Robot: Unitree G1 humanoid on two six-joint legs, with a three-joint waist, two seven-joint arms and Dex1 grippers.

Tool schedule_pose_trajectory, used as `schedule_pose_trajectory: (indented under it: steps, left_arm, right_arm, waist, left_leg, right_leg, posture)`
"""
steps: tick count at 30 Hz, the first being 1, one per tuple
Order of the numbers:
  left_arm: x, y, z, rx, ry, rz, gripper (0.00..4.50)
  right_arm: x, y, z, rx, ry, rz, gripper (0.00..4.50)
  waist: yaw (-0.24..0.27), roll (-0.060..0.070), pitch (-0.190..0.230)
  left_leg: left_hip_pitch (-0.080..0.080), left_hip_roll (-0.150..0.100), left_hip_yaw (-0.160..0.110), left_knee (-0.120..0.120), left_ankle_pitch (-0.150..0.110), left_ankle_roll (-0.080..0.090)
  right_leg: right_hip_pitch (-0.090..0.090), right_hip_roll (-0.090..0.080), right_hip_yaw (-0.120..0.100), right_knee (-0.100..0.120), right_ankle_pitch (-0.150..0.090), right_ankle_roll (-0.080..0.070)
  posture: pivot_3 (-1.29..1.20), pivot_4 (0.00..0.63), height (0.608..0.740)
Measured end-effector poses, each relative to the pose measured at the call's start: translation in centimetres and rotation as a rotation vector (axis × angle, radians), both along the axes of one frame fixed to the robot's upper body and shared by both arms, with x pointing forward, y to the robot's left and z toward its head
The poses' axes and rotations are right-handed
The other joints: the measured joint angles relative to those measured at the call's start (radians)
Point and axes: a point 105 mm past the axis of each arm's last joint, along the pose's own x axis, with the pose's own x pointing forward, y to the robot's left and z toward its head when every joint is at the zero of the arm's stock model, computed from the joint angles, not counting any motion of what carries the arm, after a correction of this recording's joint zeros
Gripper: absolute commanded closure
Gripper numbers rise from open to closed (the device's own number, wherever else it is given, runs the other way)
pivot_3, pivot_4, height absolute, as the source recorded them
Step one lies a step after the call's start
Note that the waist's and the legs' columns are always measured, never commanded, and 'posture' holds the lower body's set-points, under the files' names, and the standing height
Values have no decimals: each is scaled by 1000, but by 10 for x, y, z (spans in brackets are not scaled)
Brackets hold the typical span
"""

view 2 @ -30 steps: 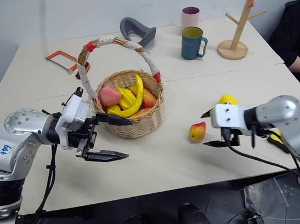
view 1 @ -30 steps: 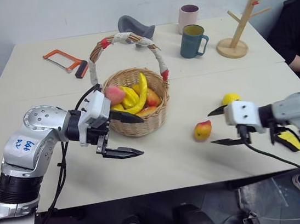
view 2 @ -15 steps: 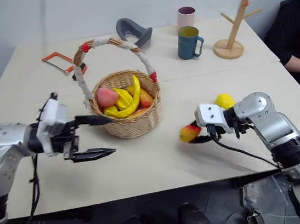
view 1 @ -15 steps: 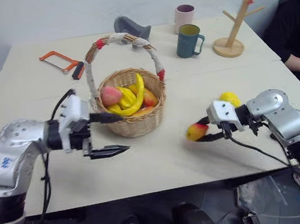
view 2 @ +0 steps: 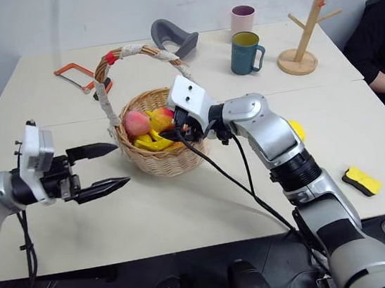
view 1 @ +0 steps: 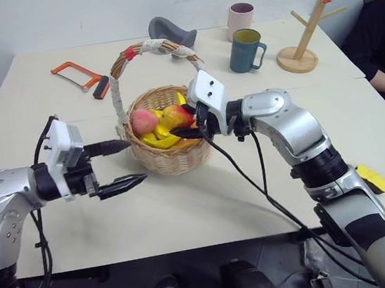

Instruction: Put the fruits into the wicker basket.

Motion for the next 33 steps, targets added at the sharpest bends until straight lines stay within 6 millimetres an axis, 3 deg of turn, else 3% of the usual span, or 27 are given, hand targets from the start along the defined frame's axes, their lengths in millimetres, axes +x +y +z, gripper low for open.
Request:
schedule_pose_trajectory:
  steps: [2, 5, 8, 11, 14, 19, 24, 26, 29, 33]
  left_arm:
    - [0, -8, -1, -7, 3, -26, 0]
    - [-3, -24, 0, -12, -2, -90, 0]
    - [-8, -40, 6, -32, -9, -163, 0]
    - [-13, -51, 7, -35, -2, -226, 0]
    - [-18, -66, 8, -33, -5, -310, 0]
    - [-20, -89, 12, -29, -34, -437, 0]
    - [-16, -92, 13, -28, -37, -451, 0]
    - [-17, -92, 13, -22, -37, -462, 0]
    - [-17, -91, 13, -17, -42, -460, 0]
    - [-15, -89, 12, -6, -47, -442, 0]
  right_arm:
    - [-1, -1, 3, 0, -10, -9, 472]
    - [-22, -15, 14, 78, 46, 44, 472]
    - [-45, -59, 31, 153, 86, 15, 472]
    - [-53, -111, 34, 185, 101, -155, 472]
    - [-52, -173, 5, 158, 178, -433, 472]
    - [-30, -245, -40, 149, 244, -819, 472]
    - [0, -252, -61, 210, 271, -905, 472]
    - [19, -241, -76, 247, 323, -903, 472]
    - [30, -235, -92, 245, 375, -910, 472]
    - [37, -237, -101, 248, 389, -928, 1311]
  waist:
    - [-2, 0, 0]
    - [-1, 0, 0]
    - [16, 0, 0]
    - [19, 0, 0]
    - [21, -1, 0]
    - [2, 0, 0]
    - [-19, 0, 0]
    - [-20, 1, 0]
    - [-11, 1, 0]
    - [-5, 1, 0]
  left_leg:
    - [0, 0, 0, -1, 0, 0]
    - [0, 1, 0, -2, -1, -1]
    - [0, 2, -1, -3, -1, -1]
    - [1, 2, -1, -3, -1, -1]
    - [3, 1, -1, -4, 0, 0]
    - [6, 1, 4, -4, 3, 2]
    - [7, 2, 4, -4, 6, -3]
    - [7, 2, 4, -5, 6, -3]
    - [6, 3, 4, -5, 6, -3]
    - [5, 0, 4, -3, 6, -2]
  right_leg:
    - [0, 0, 0, 0, 0, 0]
    - [0, 1, 0, -1, 0, 0]
    - [1, 2, 0, -3, 0, 0]
    - [5, 2, 0, -7, 0, 0]
    - [7, 3, 0, -12, 0, 1]
    - [7, 5, 5, -9, 4, 5]
    - [6, 8, 8, -7, 4, 5]
    - [5, 8, 8, -6, 3, 5]
    - [5, 8, 8, -6, 3, 5]
    - [5, 5, 8, -7, 3, 6]
  posture:
    - [0, 150, 740]
    - [0, 150, 740]
    - [0, 150, 740]
    - [0, 150, 740]
    - [0, 150, 740]
    - [0, 150, 740]
    - [0, 150, 740]
    - [0, 150, 740]
    - [0, 150, 740]
    - [0, 150, 740]
